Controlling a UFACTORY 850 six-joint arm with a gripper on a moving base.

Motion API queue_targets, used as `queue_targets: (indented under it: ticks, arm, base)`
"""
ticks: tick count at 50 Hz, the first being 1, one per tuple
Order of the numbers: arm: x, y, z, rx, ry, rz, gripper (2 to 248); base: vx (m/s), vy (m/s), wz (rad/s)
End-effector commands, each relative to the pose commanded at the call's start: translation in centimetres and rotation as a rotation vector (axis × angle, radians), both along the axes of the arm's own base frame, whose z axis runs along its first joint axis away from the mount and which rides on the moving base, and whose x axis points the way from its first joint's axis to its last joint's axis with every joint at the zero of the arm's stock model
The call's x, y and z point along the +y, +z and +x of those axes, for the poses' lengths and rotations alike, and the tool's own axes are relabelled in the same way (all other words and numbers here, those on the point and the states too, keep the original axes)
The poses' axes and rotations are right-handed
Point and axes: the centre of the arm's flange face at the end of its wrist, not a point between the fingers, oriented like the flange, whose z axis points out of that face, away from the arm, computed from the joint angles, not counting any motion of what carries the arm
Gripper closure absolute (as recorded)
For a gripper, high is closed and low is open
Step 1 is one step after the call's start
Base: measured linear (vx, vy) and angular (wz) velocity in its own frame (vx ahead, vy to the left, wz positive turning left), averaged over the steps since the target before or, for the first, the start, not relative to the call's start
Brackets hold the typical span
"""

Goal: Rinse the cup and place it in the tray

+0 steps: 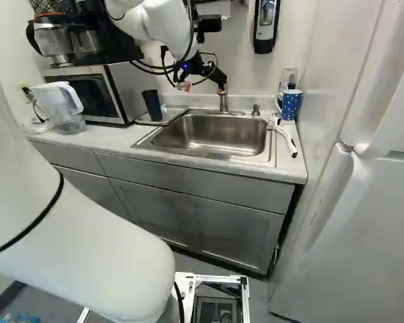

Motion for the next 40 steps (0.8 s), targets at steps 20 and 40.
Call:
queue_targets:
  ticks: [20, 40]
  arm:
    - [0.0, 0.0, 0.0, 0.0, 0.0, 0.0, 3]
    - [0.0, 0.0, 0.0, 0.0, 0.0, 0.0, 3]
  base:
    - [0.0, 0.0, 0.0]
    - [0.0, 0.0, 0.0]
